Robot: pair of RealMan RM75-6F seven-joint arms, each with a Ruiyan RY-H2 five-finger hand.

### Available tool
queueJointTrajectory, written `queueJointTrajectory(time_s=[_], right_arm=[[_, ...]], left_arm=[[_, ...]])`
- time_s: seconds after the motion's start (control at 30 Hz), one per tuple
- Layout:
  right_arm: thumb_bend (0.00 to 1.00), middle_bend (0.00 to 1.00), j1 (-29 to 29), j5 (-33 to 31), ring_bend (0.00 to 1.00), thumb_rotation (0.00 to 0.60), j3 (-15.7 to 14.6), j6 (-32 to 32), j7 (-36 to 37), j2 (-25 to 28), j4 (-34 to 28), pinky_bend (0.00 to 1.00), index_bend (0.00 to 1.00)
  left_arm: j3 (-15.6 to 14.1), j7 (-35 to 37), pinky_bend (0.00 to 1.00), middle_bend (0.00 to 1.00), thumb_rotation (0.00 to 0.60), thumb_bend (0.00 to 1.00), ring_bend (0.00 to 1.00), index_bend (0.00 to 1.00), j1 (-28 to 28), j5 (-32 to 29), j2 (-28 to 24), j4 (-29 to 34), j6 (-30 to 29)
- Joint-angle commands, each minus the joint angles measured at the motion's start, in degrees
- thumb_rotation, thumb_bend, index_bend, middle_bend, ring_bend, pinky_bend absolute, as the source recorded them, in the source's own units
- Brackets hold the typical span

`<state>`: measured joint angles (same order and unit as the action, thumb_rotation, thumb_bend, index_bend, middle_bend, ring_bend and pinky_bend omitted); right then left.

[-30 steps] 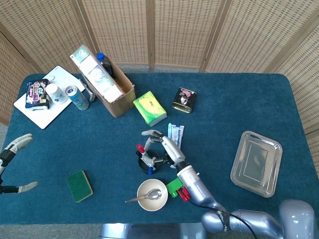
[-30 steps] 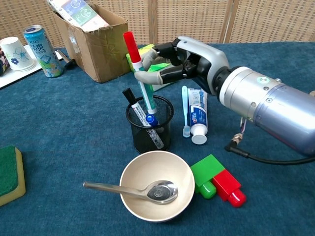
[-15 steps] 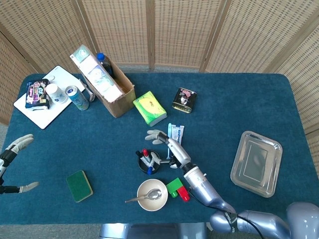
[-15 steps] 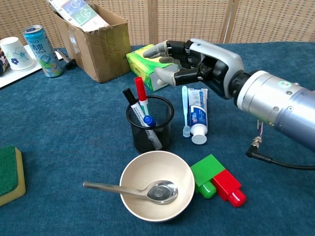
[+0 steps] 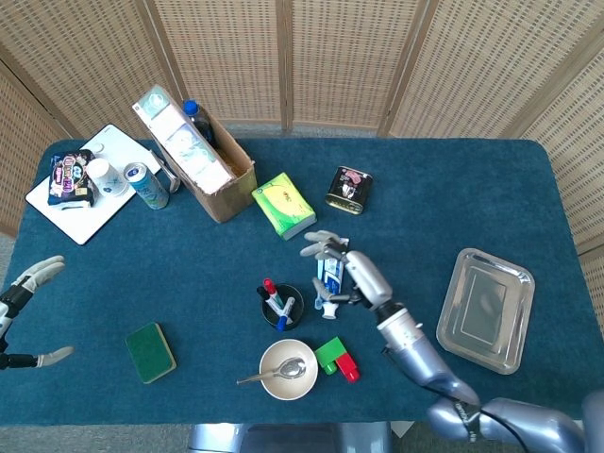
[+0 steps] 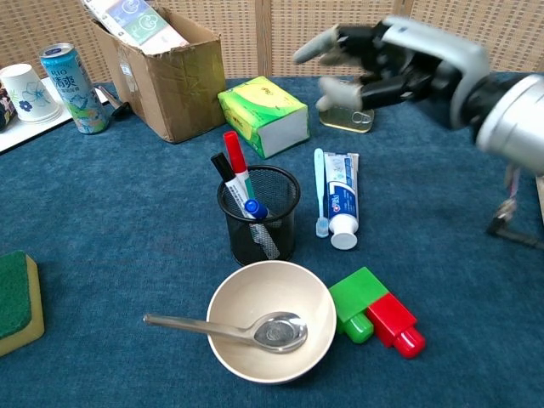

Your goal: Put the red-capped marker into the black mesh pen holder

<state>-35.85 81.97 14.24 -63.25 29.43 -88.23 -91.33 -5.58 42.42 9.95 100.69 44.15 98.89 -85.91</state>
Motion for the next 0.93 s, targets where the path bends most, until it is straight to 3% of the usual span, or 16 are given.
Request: queueJointTrajectory(time_s=[0.03, 0.27, 0.4, 0.57, 0.7, 0.93], right_arm=[[0.52, 0.18, 3.2, 3.6, 0.09, 0.6, -0.8, -4.7, -5.5, 8.1, 4.5, 0.3, 0.31], [0.52, 0.18, 7.2, 5.3, 0.09, 0.6, -3.0, -10.7, -8.3, 10.6, 18.5, 0.3, 0.31], [0.52, 0.17, 9.9, 5.0, 0.09, 0.6, -3.9, -13.9, -10.8, 11.1, 22.6, 0.29, 0.31], [0.51, 0.16, 13.6, 3.9, 0.05, 0.6, -5.1, -17.2, -15.5, 12.5, 24.2, 0.2, 0.31], [0.47, 0.14, 19.3, 3.6, 0.02, 0.6, -7.8, -22.0, -21.5, 13.7, 20.1, 0.18, 0.31], [0.42, 0.09, 23.8, 3.4, 0.0, 0.6, -10.1, -24.9, -25.3, 13.7, 16.1, 0.09, 0.3]], left_arm=[[-0.2, 0.0, 0.17, 0.0, 0.6, 0.17, 0.0, 0.07, -0.4, 0.5, -0.2, -0.1, -0.7], [-0.3, -3.3, 0.17, 0.0, 0.6, 0.17, 0.0, 0.07, -1.2, -0.3, -0.2, 0.5, -1.0], [-0.4, -5.2, 0.16, 0.0, 0.6, 0.17, 0.0, 0.07, -1.3, -0.9, -0.1, 1.1, -0.3], [-0.1, -11.1, 0.14, 0.0, 0.6, 0.17, 0.0, 0.08, -2.5, -3.6, 0.4, 1.9, 0.0], [1.1, -25.4, 0.11, 0.0, 0.6, 0.17, 0.0, 0.08, -6.1, -9.9, 2.3, 2.4, -2.3], [2.4, -35.2, 0.06, 0.0, 0.6, 0.17, 0.0, 0.09, -9.7, -14.1, 5.2, 2.3, -6.2]])
